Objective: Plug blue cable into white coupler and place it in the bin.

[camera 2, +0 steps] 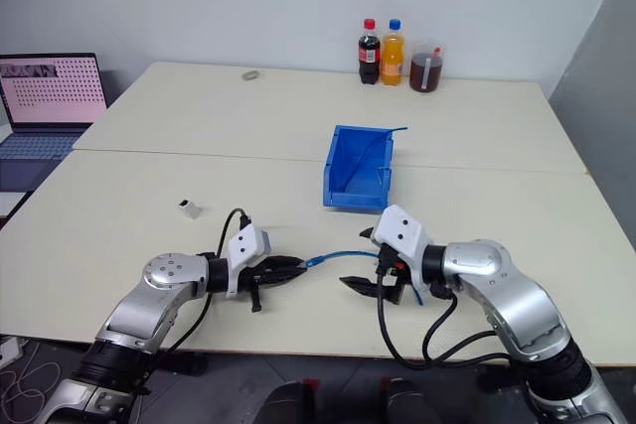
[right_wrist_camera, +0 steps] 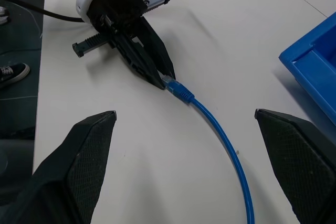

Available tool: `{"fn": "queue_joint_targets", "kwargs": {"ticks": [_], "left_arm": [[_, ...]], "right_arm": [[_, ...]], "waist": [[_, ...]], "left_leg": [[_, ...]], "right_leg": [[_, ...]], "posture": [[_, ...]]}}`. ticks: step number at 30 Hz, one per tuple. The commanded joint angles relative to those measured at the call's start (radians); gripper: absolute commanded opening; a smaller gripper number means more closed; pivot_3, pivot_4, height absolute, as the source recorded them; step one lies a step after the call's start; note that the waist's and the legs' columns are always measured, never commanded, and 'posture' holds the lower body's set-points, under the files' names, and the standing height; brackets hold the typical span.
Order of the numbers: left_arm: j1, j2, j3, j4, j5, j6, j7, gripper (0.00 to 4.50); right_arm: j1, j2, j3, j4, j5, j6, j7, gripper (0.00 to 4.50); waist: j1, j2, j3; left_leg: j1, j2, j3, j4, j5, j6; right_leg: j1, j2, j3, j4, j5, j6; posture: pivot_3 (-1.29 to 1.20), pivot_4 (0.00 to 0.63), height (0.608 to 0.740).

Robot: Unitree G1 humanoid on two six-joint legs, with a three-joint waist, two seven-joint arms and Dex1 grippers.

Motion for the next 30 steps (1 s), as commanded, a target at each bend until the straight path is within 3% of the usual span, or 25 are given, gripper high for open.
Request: {"fn": "queue_joint_targets", "kwargs": {"ticks": [1,8,15,30], "left_arm": [[0.002,-0.008,0.032,-0.043,-0.082,0.066,-0.039,0.23],[-0.061,-0.001,0.120,-0.205,-0.334,0.329,-0.088,0.23],[-0.103,-0.030,0.194,-0.269,-0.575,0.586,-0.056,0.23],[-0.115,-0.040,0.219,-0.283,-0.710,0.720,-0.019,0.23]], "right_arm": [[0.050,0.004,-0.058,-0.064,0.041,-0.047,-0.013,4.50],[0.176,0.018,-0.163,-0.149,0.230,-0.037,0.021,4.50],[0.169,0.076,-0.249,-0.150,0.437,0.118,-0.100,4.50],[0.023,0.201,-0.261,0.023,0.588,0.124,-0.178,4.50]], "waist": [[-0.002,0.000,0.000],[-0.003,-0.001,0.001],[-0.009,-0.001,0.001],[-0.012,0.000,0.001]], "left_leg": [[0.000,0.000,0.000,0.000,0.000,0.000],[-0.002,0.000,-0.001,0.000,0.000,0.000],[-0.001,0.001,-0.002,0.000,0.000,0.000],[-0.001,0.001,-0.002,-0.001,0.000,0.000]], "right_leg": [[0.000,0.000,0.000,0.000,0.000,0.000],[-0.001,0.001,-0.001,0.000,0.000,0.000],[0.000,0.002,-0.001,0.000,0.000,0.000],[-0.001,0.002,-0.001,0.000,0.000,0.000]], "posture": [[0.00,0.150,0.740],[0.00,0.150,0.740],[0.00,0.150,0.740],[0.00,0.150,0.740]]}}
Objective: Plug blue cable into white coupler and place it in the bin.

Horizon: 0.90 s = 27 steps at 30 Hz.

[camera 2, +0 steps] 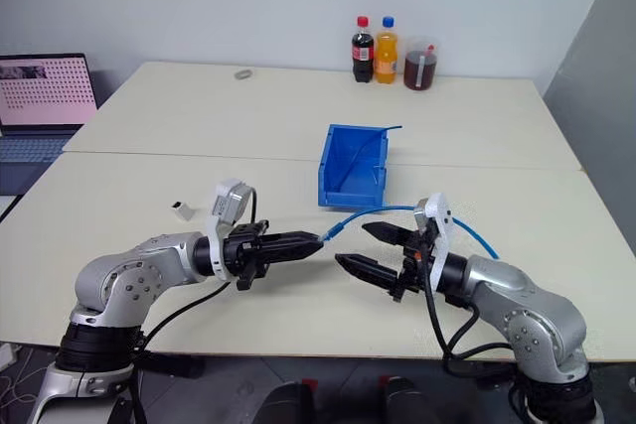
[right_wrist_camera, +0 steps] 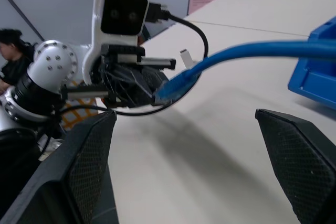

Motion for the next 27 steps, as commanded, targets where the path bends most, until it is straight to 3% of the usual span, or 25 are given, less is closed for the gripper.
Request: {"fn": "queue_joint_targets", "kwargs": {"ticks": [1,7,11,27], "left_arm": [[-0.005,-0.002,0.018,-0.037,-0.031,0.005,0.005,0.23],[0.000,-0.001,0.017,-0.044,-0.042,0.010,0.017,0.23],[0.004,0.001,0.017,-0.050,-0.044,0.012,0.021,0.23],[0.019,0.018,0.011,-0.043,-0.025,0.007,-0.017,0.23]], "right_arm": [[-0.051,0.016,0.006,0.014,0.050,-0.008,0.005,4.50],[-0.091,0.024,0.038,0.051,0.065,-0.006,0.020,4.50],[-0.106,0.022,0.056,0.067,0.065,-0.008,0.036,3.98],[-0.129,-0.019,0.069,0.068,0.145,0.049,0.091,0.41]], "waist": [[0.000,0.000,0.000],[0.000,0.000,0.000],[0.000,0.000,0.000],[0.000,0.000,0.000]], "left_leg": [[0.000,0.000,0.000,0.000,0.000,0.000],[0.000,0.000,0.000,0.000,0.000,0.000],[0.000,0.000,0.000,0.000,0.000,0.000],[0.000,0.000,0.000,0.000,0.000,0.000]], "right_leg": [[0.000,0.000,0.000,0.000,0.000,0.000],[0.000,0.000,0.000,0.000,0.000,0.000],[0.000,0.000,0.000,0.000,0.000,0.000],[0.000,0.000,0.000,0.000,0.000,0.000]], "posture": [[0.00,0.150,0.740],[0.00,0.150,0.740],[0.00,0.150,0.740],[0.00,0.150,0.740]]}}
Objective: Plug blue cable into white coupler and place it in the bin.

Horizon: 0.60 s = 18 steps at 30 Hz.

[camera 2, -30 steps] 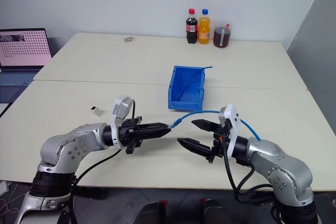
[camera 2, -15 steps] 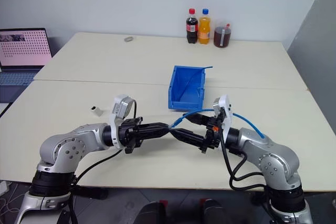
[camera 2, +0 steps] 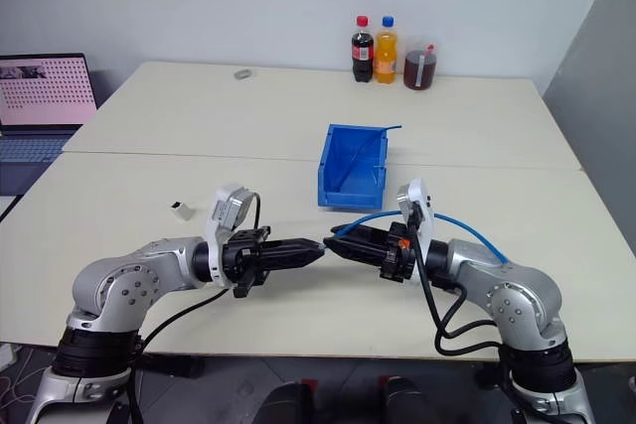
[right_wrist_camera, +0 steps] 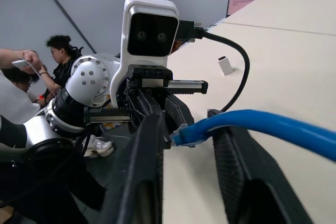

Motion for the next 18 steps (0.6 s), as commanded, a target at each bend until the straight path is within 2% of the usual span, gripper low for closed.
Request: {"fn": "queue_joint_targets", "kwargs": {"ticks": [1,9,11,18], "left_arm": [[-0.009,0.008,0.011,-0.006,0.001,-0.023,-0.007,0.23],[-0.015,-0.015,0.008,0.017,0.080,-0.124,0.005,0.23],[-0.009,0.000,-0.014,0.010,0.107,-0.144,-0.011,0.93],[0.066,0.063,-0.026,-0.044,0.171,-0.223,-0.039,2.43]], "right_arm": [[-0.017,-0.015,0.009,-0.045,0.074,0.029,0.042,0.20],[-0.013,-0.022,0.031,-0.062,0.105,0.049,0.046,0.09],[-0.013,-0.020,0.033,-0.063,0.103,0.049,0.045,0.09],[-0.038,0.012,0.016,-0.037,0.069,0.001,0.014,0.07]], "waist": [[0.000,0.000,0.000],[0.000,0.000,0.000],[0.001,0.000,0.000],[-0.006,0.000,0.000]], "left_leg": [[0.000,0.000,0.000,0.000,0.000,0.000],[0.000,0.000,0.000,0.000,0.000,0.000],[0.000,0.000,0.000,0.000,0.000,0.000],[0.000,0.000,0.000,-0.001,0.000,0.000]], "right_leg": [[0.000,0.000,0.000,0.000,0.000,0.000],[0.000,0.000,0.000,0.000,0.000,0.000],[0.000,0.000,0.000,0.000,0.000,0.000],[0.000,0.000,0.000,-0.001,0.000,0.000]], "posture": [[0.00,0.150,0.740],[0.00,0.150,0.740],[0.00,0.150,0.740],[0.00,0.150,0.740]]}}
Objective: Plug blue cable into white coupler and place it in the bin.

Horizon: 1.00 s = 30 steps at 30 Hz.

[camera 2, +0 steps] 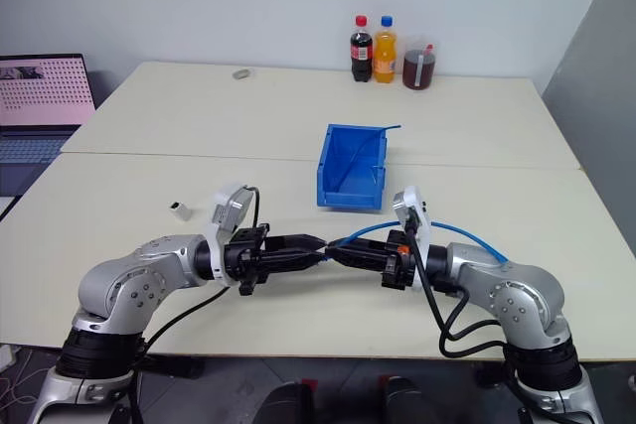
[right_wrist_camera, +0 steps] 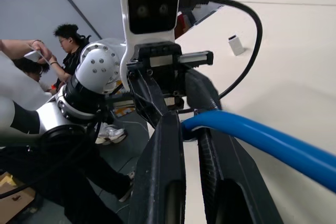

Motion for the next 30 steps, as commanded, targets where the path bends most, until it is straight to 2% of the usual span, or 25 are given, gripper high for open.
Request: {"fn": "queue_joint_targets", "kwargs": {"ticks": [1,3,7,12,17,21,25,30], "left_arm": [[0.058,0.046,0.016,-0.031,0.052,-0.049,0.008,2.57],[0.085,0.066,0.024,-0.041,0.073,-0.071,0.012,2.99],[0.150,0.050,0.096,-0.046,0.120,-0.125,0.122,3.67],[0.279,-0.067,0.183,-0.095,0.253,-0.242,0.408,4.50],[0.370,-0.253,0.199,-0.171,0.428,-0.302,0.771,4.50],[0.396,-0.338,0.204,-0.189,0.513,-0.312,0.932,4.50],[0.339,-0.452,0.231,-0.141,0.631,-0.341,1.178,4.50],[0.226,-0.552,0.273,-0.035,0.707,-0.342,1.380,4.50]], "right_arm": [[-0.037,0.032,-0.023,-0.032,0.032,-0.046,0.006,0.07],[-0.041,0.031,-0.027,-0.025,0.020,-0.054,0.007,0.07],[-0.039,0.024,-0.029,-0.013,-0.010,-0.081,0.007,0.07],[-0.031,0.014,-0.028,0.011,-0.055,-0.122,0.005,0.07],[-0.033,0.009,-0.018,0.037,-0.088,-0.149,0.016,0.06],[-0.039,0.008,-0.013,0.051,-0.105,-0.162,0.024,0.06],[-0.054,0.008,-0.010,0.072,-0.127,-0.179,0.030,0.06],[-0.067,0.008,-0.009,0.085,-0.140,-0.189,0.031,0.06]], "waist": [[-0.006,0.000,0.000],[-0.008,0.000,0.000],[-0.011,0.000,0.000],[-0.011,0.000,0.000],[-0.009,0.000,0.000],[-0.007,0.000,0.000],[-0.006,-0.001,0.000],[0.007,-0.001,0.000]], "left_leg": [[0.000,0.000,0.000,0.000,0.000,0.000],[0.000,0.000,0.000,0.000,0.000,0.000],[0.000,0.000,0.000,0.000,0.000,0.000],[0.000,0.000,0.001,-0.001,0.000,0.000],[0.000,0.000,0.001,-0.001,0.000,0.000],[0.000,0.000,0.000,0.000,0.000,0.000],[0.000,0.000,0.000,0.000,0.000,0.000],[0.000,-0.001,0.000,0.001,0.000,0.000]], "right_leg": [[0.000,0.000,0.000,0.000,0.000,0.000],[0.000,0.000,0.000,0.000,0.000,0.000],[0.000,-0.001,0.000,0.000,0.000,0.000],[0.000,-0.001,0.000,-0.001,0.000,0.000],[0.000,-0.002,0.000,-0.001,0.000,0.000],[0.000,-0.001,0.000,-0.001,0.000,0.001],[0.001,-0.001,0.000,-0.001,0.001,0.001],[0.001,-0.001,0.000,-0.001,0.001,0.002]], "posture": [[0.00,0.150,0.740],[0.00,0.150,0.740],[0.00,0.150,0.740],[0.00,0.150,0.740],[0.00,0.150,0.740],[0.00,0.150,0.740],[0.00,0.150,0.740],[0.00,0.150,0.740]]}}
